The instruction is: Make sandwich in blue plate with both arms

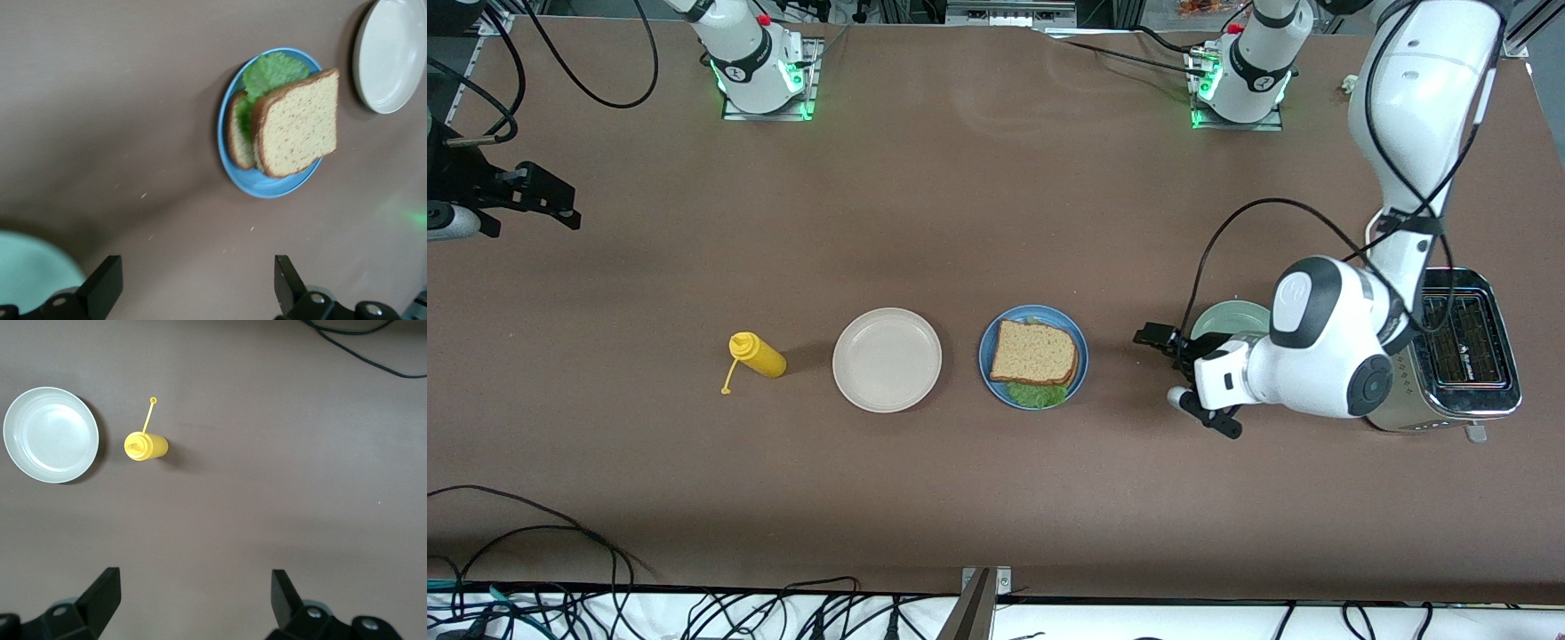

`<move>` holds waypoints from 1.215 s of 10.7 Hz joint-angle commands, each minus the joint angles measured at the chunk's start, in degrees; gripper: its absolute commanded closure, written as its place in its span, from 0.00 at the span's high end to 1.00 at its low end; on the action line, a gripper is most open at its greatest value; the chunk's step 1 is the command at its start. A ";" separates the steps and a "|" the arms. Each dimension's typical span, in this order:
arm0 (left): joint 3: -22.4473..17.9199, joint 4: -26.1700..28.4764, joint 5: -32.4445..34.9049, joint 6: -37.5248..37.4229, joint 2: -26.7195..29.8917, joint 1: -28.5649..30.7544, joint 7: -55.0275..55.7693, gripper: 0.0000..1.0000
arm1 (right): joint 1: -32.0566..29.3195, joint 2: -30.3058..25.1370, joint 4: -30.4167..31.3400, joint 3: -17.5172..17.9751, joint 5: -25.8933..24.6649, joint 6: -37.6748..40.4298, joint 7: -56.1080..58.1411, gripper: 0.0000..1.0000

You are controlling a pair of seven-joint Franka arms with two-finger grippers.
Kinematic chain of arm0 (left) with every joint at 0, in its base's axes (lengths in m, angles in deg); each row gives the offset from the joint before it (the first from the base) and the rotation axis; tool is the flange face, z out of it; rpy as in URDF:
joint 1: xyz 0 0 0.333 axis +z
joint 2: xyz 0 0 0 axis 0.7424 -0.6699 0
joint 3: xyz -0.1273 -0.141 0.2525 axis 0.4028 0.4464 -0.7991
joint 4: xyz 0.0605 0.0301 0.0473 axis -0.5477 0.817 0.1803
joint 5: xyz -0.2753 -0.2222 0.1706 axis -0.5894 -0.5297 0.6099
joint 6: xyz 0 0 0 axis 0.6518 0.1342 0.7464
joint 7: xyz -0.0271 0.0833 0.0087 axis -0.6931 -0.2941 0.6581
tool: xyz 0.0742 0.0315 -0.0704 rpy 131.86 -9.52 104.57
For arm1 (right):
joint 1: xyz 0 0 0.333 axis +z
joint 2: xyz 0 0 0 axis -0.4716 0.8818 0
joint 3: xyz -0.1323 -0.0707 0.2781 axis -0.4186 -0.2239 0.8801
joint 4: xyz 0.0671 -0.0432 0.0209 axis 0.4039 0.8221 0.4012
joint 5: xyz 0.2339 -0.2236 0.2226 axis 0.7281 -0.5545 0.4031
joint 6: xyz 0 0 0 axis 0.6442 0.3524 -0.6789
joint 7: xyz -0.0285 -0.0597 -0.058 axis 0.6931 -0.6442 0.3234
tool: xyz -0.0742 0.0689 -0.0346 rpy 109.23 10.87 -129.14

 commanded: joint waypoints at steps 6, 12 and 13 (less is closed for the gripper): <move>-1.77 4.80 18.18 -15.08 28.38 -0.41 15.68 1.00 | 0.10 0.36 -1.28 0.12 -0.66 1.25 -0.64 1.00; -7.85 21.09 17.86 -9.46 43.09 -1.65 16.12 1.00 | 0.10 0.36 -1.28 0.12 -0.66 1.25 -0.64 1.00; -7.85 20.65 18.11 -9.46 43.44 -1.55 16.12 1.00 | 0.10 0.36 -1.28 0.12 -0.66 1.25 -0.64 1.00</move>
